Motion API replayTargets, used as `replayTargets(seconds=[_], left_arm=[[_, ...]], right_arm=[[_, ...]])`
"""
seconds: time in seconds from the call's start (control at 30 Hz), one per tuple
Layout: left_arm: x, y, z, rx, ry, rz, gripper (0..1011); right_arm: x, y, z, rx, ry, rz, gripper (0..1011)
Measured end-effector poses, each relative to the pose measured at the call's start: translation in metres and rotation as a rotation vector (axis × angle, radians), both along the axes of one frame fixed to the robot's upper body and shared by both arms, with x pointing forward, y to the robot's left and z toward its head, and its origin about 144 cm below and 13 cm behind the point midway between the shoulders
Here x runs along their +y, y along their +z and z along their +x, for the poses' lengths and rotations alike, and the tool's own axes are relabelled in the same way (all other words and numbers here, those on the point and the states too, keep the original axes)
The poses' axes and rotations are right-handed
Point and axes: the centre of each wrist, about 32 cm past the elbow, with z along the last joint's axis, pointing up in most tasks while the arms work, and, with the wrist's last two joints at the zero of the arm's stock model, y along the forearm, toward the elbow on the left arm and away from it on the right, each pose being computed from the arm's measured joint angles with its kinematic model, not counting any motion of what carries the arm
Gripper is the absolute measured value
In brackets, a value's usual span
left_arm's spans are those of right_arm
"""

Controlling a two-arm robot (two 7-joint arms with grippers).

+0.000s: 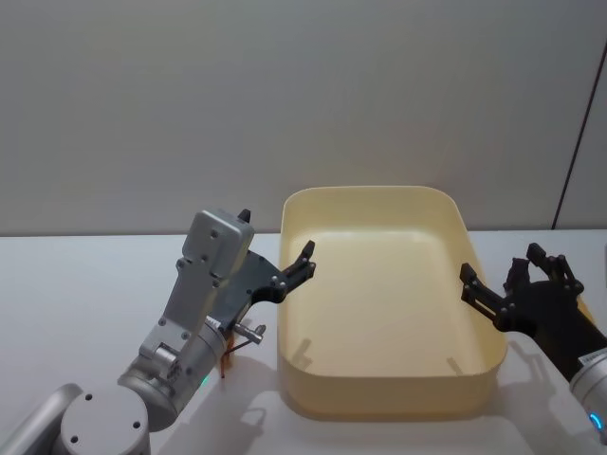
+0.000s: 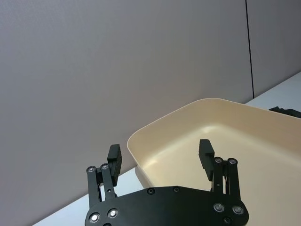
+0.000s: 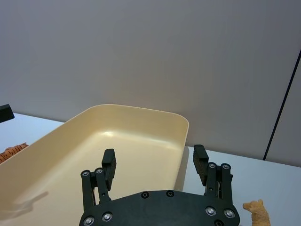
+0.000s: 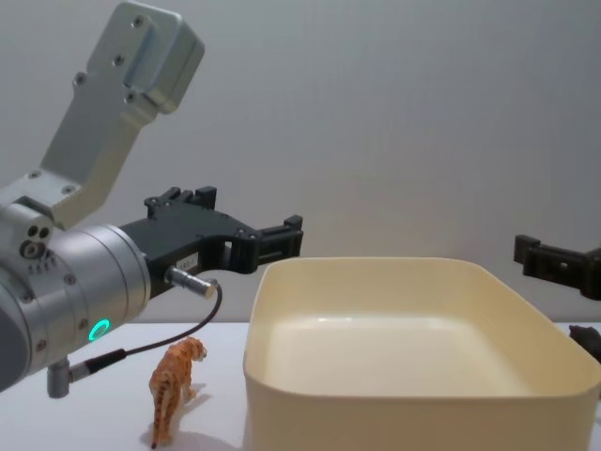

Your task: Pick up the toy alternately with two hands and place it into the central storage box.

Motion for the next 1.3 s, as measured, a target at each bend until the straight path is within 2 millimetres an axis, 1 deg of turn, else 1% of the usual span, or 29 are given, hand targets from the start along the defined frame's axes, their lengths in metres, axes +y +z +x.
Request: replayTargets(seconds=[1.3], left_arm=[[0.0000, 0.0000, 0.0000, 0.000, 0.000, 0.000, 1000]], right_arm=[[0.0000, 0.0000, 0.0000, 0.000, 0.000, 0.000, 1001]])
